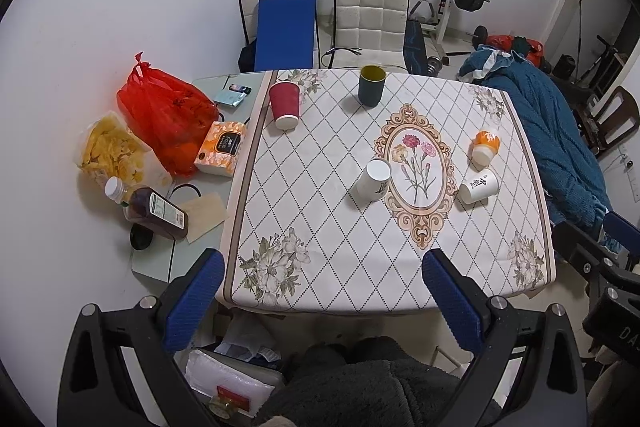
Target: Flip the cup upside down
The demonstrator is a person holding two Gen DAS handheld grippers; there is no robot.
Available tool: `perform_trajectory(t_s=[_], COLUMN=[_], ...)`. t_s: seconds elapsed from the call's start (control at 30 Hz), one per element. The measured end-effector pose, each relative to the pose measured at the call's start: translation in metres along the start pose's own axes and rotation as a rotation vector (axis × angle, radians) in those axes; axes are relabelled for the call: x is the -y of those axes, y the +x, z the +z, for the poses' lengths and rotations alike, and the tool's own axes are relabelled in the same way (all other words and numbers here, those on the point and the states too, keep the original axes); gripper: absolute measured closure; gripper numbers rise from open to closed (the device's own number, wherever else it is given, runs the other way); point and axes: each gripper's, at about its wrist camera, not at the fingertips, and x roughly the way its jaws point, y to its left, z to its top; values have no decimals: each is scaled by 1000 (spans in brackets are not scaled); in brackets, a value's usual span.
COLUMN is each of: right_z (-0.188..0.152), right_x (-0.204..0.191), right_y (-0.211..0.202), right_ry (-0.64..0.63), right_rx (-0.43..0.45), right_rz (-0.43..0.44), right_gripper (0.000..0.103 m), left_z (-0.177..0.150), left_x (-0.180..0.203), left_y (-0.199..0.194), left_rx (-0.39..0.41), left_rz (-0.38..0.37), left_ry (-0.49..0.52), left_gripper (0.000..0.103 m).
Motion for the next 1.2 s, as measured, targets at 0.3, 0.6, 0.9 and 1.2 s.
perform_trajectory(t_s=[0.3, 0.6, 0.9, 1.2], right_z=[-1, -4, -8, -12], right_x=[0, 2, 3, 4], right_y=[0, -1, 0, -2], right_ry=[0, 1, 0, 0], right_rx=[-3, -7, -7, -10], right_rz=[5, 10, 12, 15], right_gripper=[5, 5, 5, 5], left_z=[-4, -6, -7, -8], left_x=[-2, 2, 2, 2], left_y=[-2, -8, -9, -10], left_rx=[5, 17, 17, 14], left_rz=[10, 13, 13, 16], left_ry=[-5, -9, -8, -7], left_gripper=[2, 2, 2, 2])
